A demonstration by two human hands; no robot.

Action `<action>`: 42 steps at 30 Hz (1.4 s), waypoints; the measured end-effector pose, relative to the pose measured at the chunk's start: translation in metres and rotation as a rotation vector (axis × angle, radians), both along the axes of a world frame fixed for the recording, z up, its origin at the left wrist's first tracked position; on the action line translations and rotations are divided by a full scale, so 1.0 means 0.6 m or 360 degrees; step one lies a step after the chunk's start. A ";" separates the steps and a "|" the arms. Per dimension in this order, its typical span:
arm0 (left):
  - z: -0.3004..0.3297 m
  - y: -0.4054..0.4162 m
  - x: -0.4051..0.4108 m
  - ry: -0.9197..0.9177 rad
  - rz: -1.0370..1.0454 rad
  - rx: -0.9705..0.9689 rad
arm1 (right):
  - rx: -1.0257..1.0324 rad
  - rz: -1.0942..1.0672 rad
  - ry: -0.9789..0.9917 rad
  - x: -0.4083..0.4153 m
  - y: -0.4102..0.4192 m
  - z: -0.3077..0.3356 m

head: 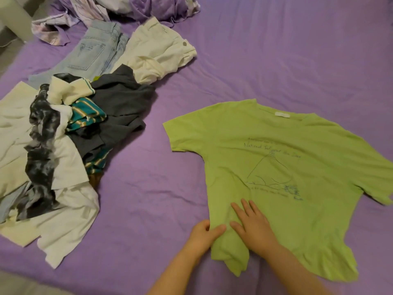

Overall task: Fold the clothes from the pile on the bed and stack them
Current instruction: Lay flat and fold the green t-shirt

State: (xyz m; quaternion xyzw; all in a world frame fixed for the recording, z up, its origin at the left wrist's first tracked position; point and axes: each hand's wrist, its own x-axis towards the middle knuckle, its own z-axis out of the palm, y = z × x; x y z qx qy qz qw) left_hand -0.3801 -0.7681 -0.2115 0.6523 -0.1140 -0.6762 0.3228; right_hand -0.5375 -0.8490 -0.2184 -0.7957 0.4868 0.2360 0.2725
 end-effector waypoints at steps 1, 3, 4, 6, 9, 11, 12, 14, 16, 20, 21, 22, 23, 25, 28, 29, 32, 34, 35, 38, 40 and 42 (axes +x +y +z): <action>0.008 0.011 -0.002 0.0059 0.0018 -0.0037 | -0.0012 -0.0012 -0.0017 -0.007 0.009 0.001; 0.023 0.035 -0.011 0.0148 0.0003 -0.0101 | -0.0020 -0.0008 -0.0057 -0.019 0.028 0.004; 0.030 0.049 -0.018 0.0151 -0.0048 -0.0115 | -0.0015 0.0009 -0.0078 -0.025 0.039 0.008; 0.047 0.074 -0.033 0.0087 -0.0175 -0.0127 | -0.0015 0.0038 -0.0130 -0.036 0.062 0.021; 0.072 0.107 -0.052 -0.0094 -0.0116 -0.0192 | -0.0026 0.0063 -0.0215 -0.052 0.087 0.048; 0.091 0.117 -0.058 -0.0195 0.0072 -0.0270 | -0.0047 0.0043 -0.0292 -0.060 0.099 0.065; 0.101 0.119 -0.060 -0.0257 0.0138 -0.0304 | -0.0054 0.0029 -0.0331 -0.063 0.104 0.074; 0.116 0.118 -0.061 -0.0421 0.0174 -0.0381 | -0.0072 0.0009 -0.0397 -0.069 0.114 0.088; 0.121 0.117 -0.063 -0.0697 0.0143 -0.0396 | -0.0082 -0.0003 -0.0439 -0.075 0.122 0.096; 0.128 0.130 -0.068 -0.0330 0.0423 -0.0247 | -0.0081 0.0012 -0.0438 -0.077 0.141 0.095; 0.127 0.138 -0.069 -0.0049 0.0442 -0.0151 | -0.0063 -0.0007 -0.0443 -0.076 0.147 0.092; 0.126 0.148 -0.070 0.0163 0.0377 -0.0060 | -0.0039 -0.0032 -0.0454 -0.075 0.155 0.088; 0.123 0.161 -0.071 0.0285 0.0262 0.0014 | -0.0013 -0.0055 -0.0468 -0.074 0.162 0.083; 0.112 0.186 -0.071 0.0324 0.0153 0.0062 | 0.0027 -0.0094 -0.0492 -0.071 0.179 0.074; 0.096 0.216 -0.060 0.0119 0.0270 -0.0136 | 0.0001 -0.0089 -0.0485 -0.066 0.201 0.065; 0.095 0.224 -0.056 0.0004 0.0277 -0.0177 | -0.0009 -0.0080 -0.0464 -0.063 0.207 0.064; 0.085 0.246 -0.050 -0.0203 0.0378 -0.0103 | -0.0026 -0.0027 -0.0354 -0.052 0.224 0.061; 0.083 0.255 -0.040 -0.0054 0.0459 0.0028 | -0.0044 0.0021 -0.0258 -0.046 0.230 0.058; 0.079 0.261 -0.030 0.0037 0.0459 0.0114 | -0.0060 0.0032 -0.0216 -0.045 0.232 0.057; 0.059 0.275 0.005 -0.0015 0.0387 0.0247 | -0.0125 0.0067 -0.0111 -0.045 0.234 0.052; 0.038 0.278 0.021 -0.0368 0.0191 0.0206 | -0.0113 0.0111 -0.0081 -0.047 0.235 0.046; 0.024 0.271 0.024 -0.0713 -0.0068 0.0132 | -0.0067 0.0123 -0.0096 -0.053 0.240 0.039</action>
